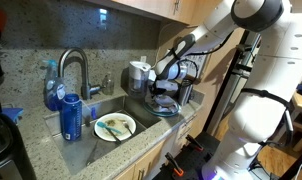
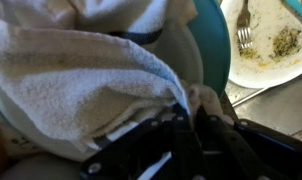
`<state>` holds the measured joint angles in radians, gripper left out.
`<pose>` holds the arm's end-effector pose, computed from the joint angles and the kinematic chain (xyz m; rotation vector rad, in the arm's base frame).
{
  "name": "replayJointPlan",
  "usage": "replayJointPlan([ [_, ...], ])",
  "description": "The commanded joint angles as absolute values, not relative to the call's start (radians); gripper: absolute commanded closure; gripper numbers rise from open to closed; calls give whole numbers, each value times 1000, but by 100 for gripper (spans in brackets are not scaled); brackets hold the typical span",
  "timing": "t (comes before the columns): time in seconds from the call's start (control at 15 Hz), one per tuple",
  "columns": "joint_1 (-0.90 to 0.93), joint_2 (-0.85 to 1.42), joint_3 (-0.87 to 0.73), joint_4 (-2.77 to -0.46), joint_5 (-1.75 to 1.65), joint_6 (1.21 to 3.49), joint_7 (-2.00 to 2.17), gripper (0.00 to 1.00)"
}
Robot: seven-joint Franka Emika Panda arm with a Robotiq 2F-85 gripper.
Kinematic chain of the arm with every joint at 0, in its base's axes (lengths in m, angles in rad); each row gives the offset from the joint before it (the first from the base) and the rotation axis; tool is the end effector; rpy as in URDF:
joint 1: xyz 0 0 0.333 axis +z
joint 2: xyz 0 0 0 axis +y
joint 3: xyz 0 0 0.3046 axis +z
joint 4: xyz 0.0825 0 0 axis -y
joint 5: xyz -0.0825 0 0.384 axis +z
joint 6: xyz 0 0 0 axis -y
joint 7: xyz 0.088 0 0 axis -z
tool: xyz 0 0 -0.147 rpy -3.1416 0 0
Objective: Use the tea towel to wipe the white plate on the blue plate
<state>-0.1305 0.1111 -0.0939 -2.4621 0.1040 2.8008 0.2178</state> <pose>0.4970 -0.1179 0.2242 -2.9771 0.8151 -0.3540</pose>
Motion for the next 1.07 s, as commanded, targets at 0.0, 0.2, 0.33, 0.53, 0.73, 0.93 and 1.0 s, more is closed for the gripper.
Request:
replayJointPlan([
  [0.0, -133, 88, -127, -2437, 85, 2640, 219, 97],
  [0.2, -141, 73, -157, -2430, 57, 2540, 232, 96],
  [0.33, -146, 66, -179, -2425, 28, 2488, 254, 96],
  [0.53, -149, 61, -208, -2418, -51, 2451, 310, 96],
  [0.73, -145, 65, -230, -2419, -197, 2483, 431, 97],
  [0.93, -139, 64, -238, -2425, -328, 2536, 546, 97],
  [1.0, -138, 64, -239, -2428, -369, 2561, 582, 96],
])
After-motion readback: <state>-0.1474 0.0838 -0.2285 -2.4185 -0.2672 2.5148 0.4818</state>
